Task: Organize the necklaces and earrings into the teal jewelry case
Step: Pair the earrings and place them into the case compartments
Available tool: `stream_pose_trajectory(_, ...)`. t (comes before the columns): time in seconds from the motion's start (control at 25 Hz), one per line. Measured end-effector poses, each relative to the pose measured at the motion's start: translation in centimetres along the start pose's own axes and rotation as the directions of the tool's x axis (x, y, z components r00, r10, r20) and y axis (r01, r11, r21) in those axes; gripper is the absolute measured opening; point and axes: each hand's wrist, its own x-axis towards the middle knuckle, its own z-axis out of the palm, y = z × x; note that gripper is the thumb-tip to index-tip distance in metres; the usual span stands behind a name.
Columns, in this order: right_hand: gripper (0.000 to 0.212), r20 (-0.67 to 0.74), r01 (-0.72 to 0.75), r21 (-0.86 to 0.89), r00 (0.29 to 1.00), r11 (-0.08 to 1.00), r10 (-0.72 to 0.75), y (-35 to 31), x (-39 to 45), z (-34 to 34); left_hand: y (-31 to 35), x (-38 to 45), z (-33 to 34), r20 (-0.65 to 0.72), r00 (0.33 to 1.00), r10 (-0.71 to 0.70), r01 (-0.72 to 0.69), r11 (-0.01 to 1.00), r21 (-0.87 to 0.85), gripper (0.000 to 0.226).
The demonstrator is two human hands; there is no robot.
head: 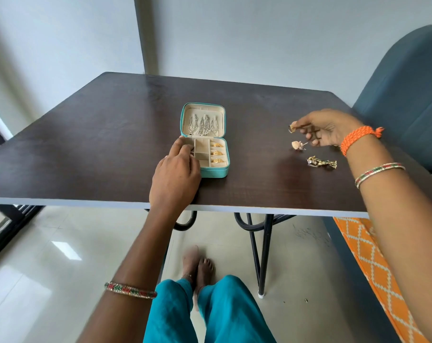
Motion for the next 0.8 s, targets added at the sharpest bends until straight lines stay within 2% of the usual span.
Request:
stream_pose_trajectory(0.08, 0.012, 0.076, -0.001, 0.066, 0.997, 0.998, -0.004, -0.1, -0.9, 0.2, 0.0, 0.0, 0.0, 0.005, 1.000, -0.003, 0.003, 1.000, -0.001, 0.038)
stream_pose_trajectory(0.2, 0.008, 0.206, 0.093, 0.151, 0.971, 0.984, -0.124, -1.1, -2.7, 1.8, 0.0, 0.0, 0.0, 0.012, 1.000, 0.005, -0.005, 1.000, 0.005, 0.038)
stream_pose_trajectory(0.32, 0.010, 0.413, 0.222, 0.127, 0.874, 0.967, -0.255, -2.6, -4.6, 4.7, 0.1, 0.0, 0.0, 0.015, 1.000, -0.002, 0.002, 1.000, 0.006, 0.038)
stream_pose_trajectory(0.4, 0.010, 0.484, 0.288, 0.043, 0.831, 0.957, -0.272, -3.6, -5.5, 6.9, 0.0, 0.0, -0.1, 0.015, 1.000, -0.005, 0.005, 1.000, 0.003, 0.038)
stream_pose_trajectory(0.56, 0.012, 0.524, 0.324, -0.071, 0.817, 0.943, -0.241, -4.6, -5.6, 9.8, 0.2, -0.1, -0.1, 0.016, 1.000, -0.002, 0.002, 1.000, -0.006, 0.038)
stream_pose_trajectory(0.8, 0.015, 0.455, 0.339, -0.175, 0.860, 0.924, -0.229, -5.0, -5.7, 11.3, 0.1, 0.0, -0.1, 0.005, 1.000, 0.014, -0.014, 1.000, -0.006, 0.038)
